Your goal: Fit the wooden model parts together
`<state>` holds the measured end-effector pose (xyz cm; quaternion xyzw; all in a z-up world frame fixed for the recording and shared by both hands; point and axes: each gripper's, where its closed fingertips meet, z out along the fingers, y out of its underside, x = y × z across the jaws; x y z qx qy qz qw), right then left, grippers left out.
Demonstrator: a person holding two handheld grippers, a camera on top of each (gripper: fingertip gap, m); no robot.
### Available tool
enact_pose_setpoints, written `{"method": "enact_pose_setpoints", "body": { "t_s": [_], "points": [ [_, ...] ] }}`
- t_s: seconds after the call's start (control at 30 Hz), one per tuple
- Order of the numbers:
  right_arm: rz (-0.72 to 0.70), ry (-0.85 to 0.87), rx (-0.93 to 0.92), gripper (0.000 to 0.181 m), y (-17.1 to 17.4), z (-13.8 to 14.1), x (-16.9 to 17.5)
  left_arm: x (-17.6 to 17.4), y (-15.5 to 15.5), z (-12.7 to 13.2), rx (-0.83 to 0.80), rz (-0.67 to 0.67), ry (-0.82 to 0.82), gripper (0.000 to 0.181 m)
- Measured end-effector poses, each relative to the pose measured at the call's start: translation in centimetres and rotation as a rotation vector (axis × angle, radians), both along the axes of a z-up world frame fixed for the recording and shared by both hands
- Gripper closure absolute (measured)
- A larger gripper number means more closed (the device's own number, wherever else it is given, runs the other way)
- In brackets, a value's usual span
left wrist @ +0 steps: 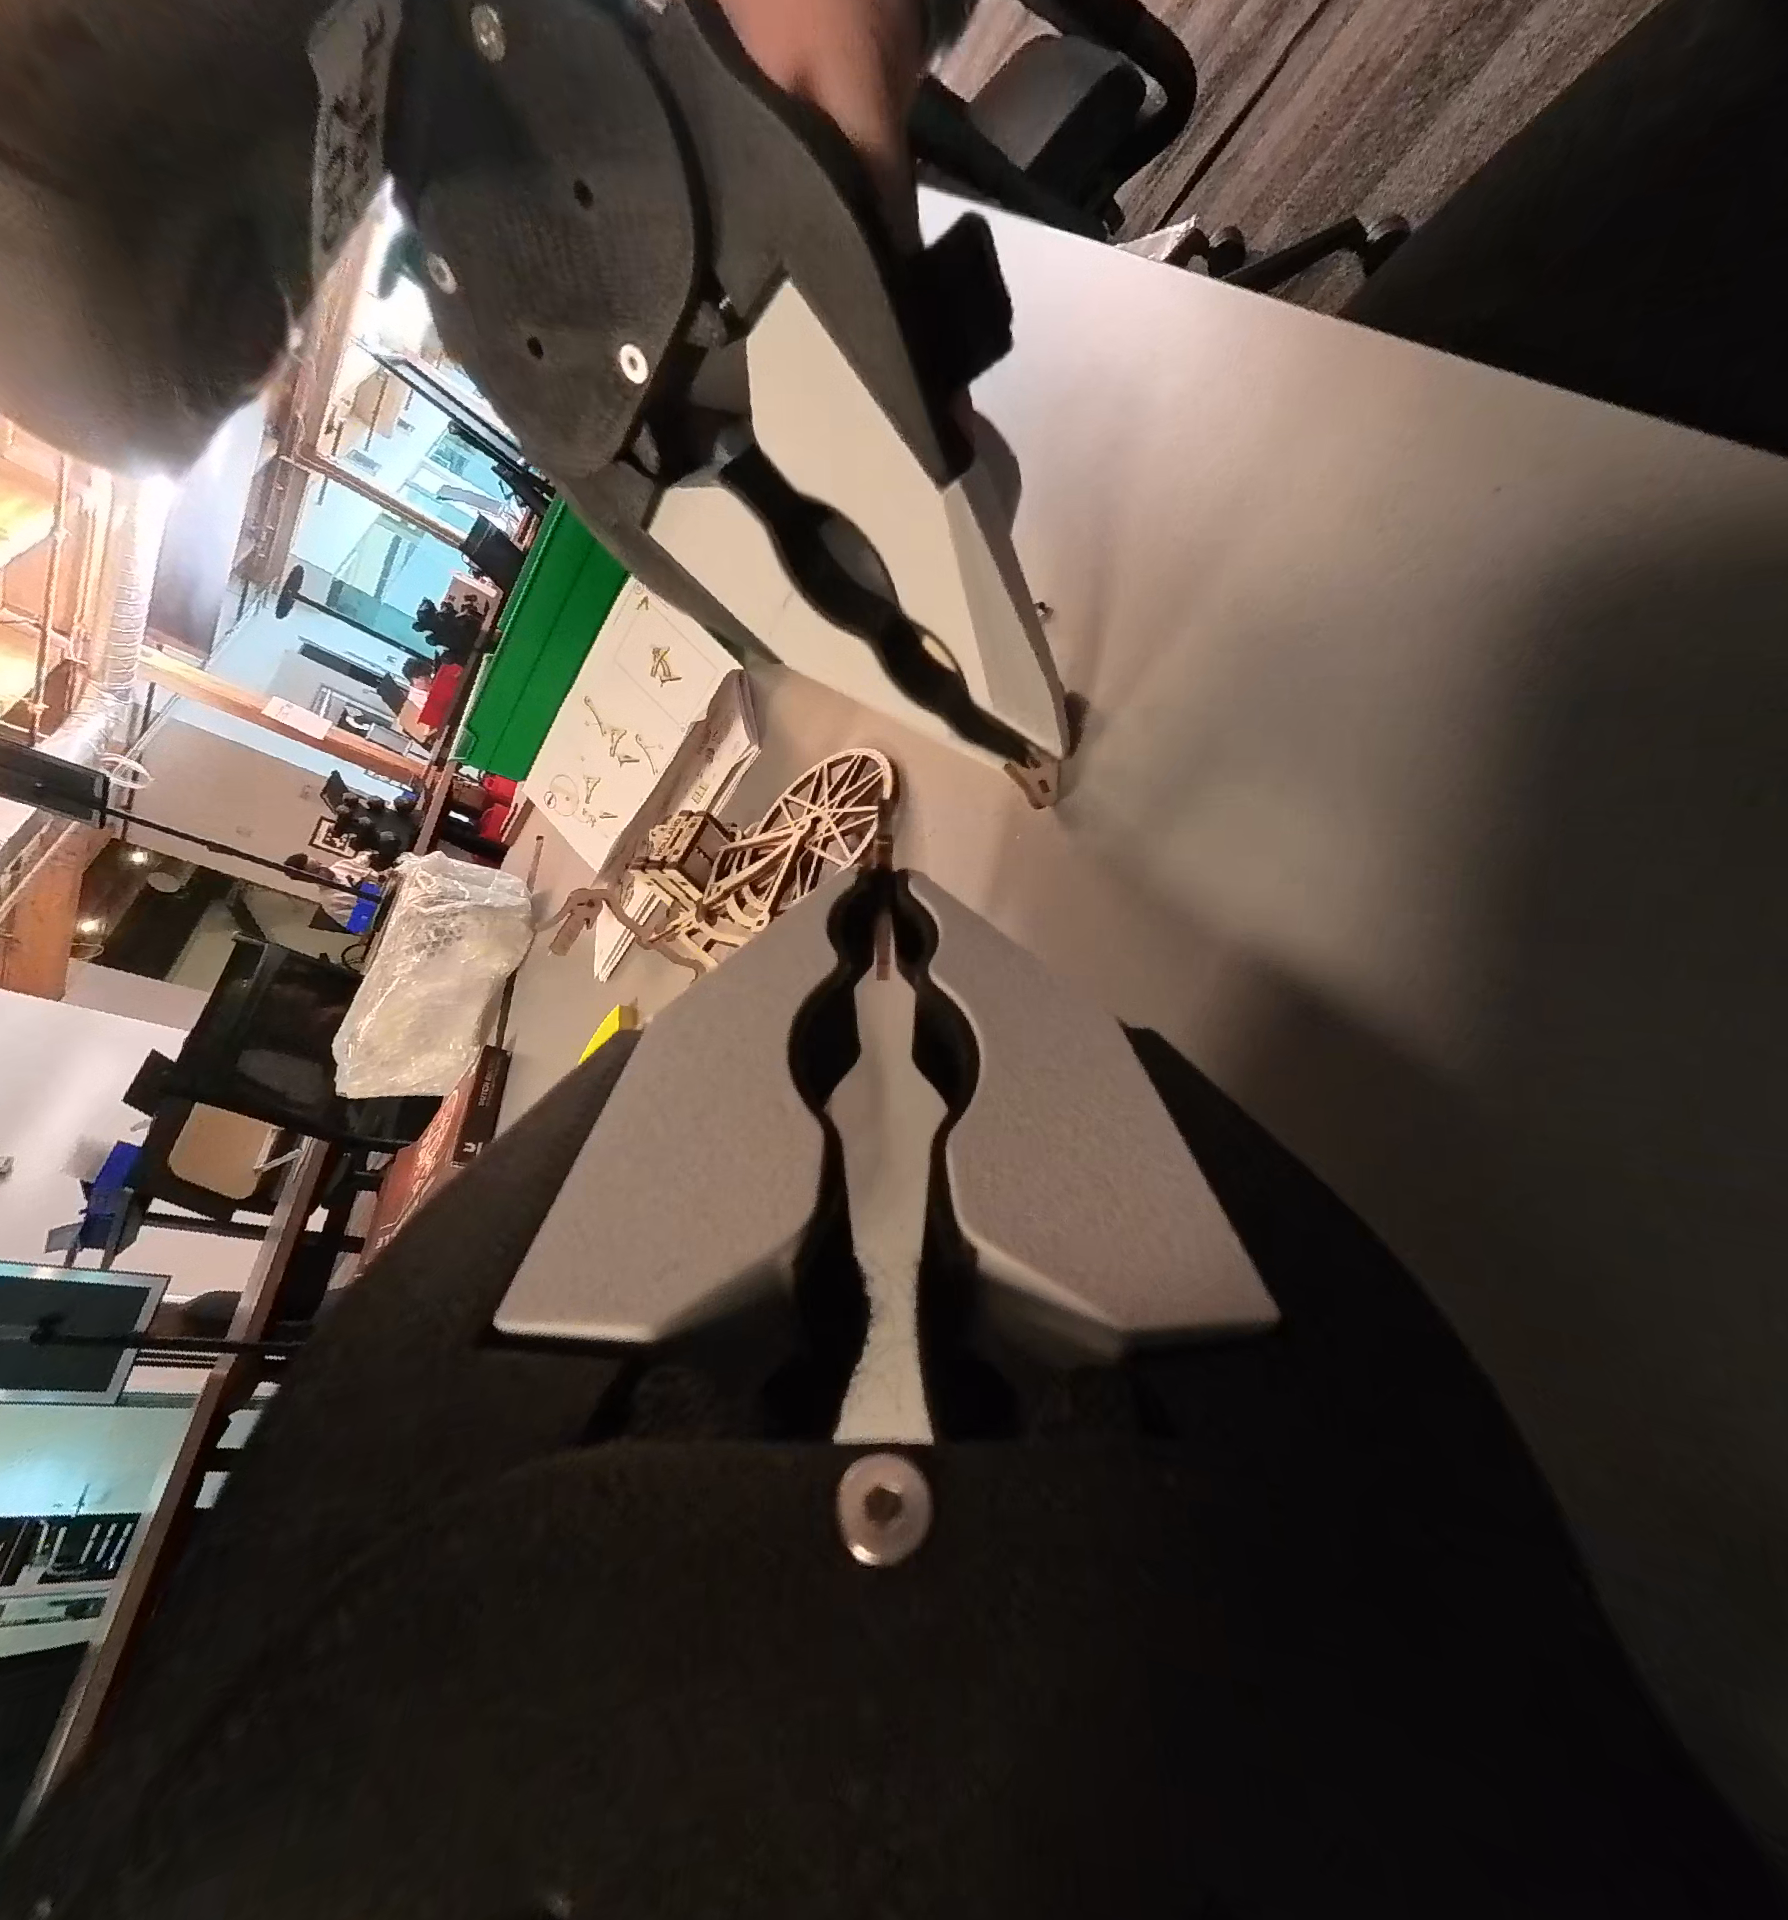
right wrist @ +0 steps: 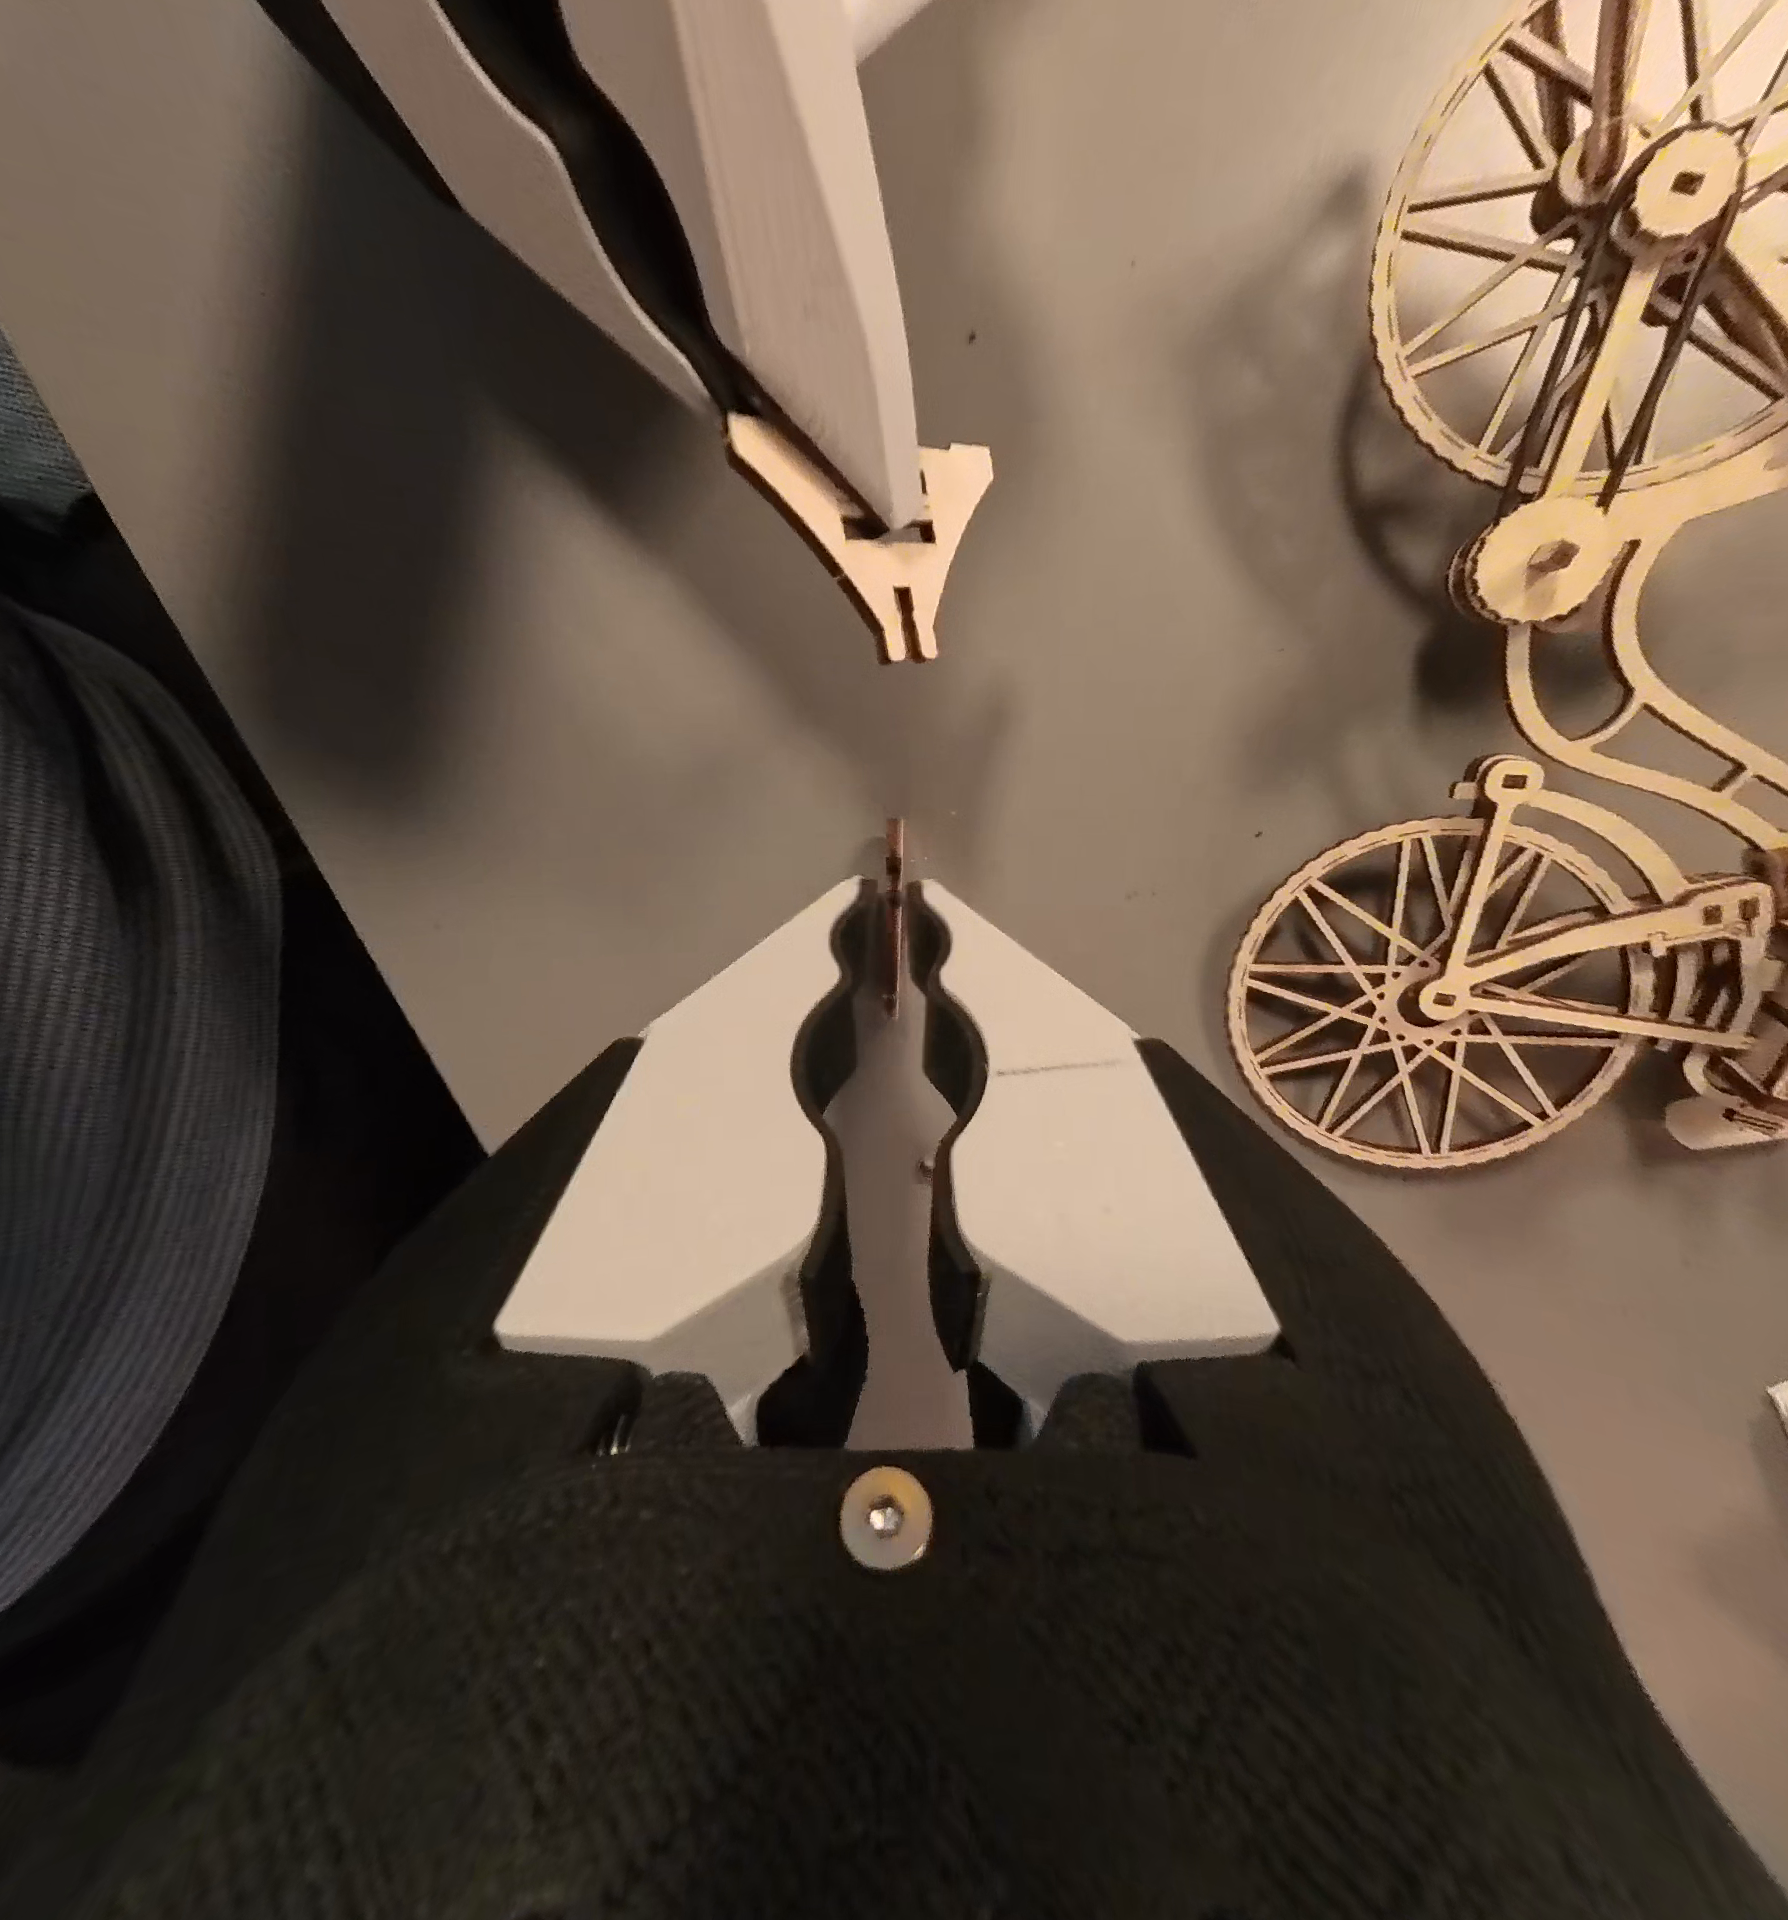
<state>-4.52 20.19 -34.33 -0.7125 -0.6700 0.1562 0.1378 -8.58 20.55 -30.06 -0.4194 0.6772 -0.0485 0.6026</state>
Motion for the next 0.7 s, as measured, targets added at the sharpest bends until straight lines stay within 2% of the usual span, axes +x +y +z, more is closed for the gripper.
{"method": "enact_pose_setpoints", "body": {
  "t_s": [0.1,0.17,0.33,0.43,0.53,0.7],
  "points": [
    [0.005,0.041,0.002,0.181,0.1,0.0,-0.3,0.0,0.0,0.1,0.006,0.0,0.0,0.18],
    [-0.028,0.144,-0.012,0.181,0.4,0.9,-0.8,0.0,0.0,0.5,0.027,0.006,-0.017,0.18],
    [-0.181,0.75,-0.224,0.181,1.0,6.6,-3.0,-0.3,0.0,3.2,0.101,0.028,-0.144,0.18],
    [-0.205,0.984,-0.321,0.181,0.8,8.5,-3.3,-0.6,0.2,4.1,0.102,0.039,-0.193,0.181],
    [-0.215,1.099,-0.393,0.181,0.6,9.2,-3.5,-0.6,0.2,4.4,0.094,0.041,-0.214,0.18],
    [-0.22,1.167,-0.446,0.181,0.6,9.5,-3.9,-0.6,0.0,4.7,0.072,0.028,-0.236,0.18]
  ]
}}
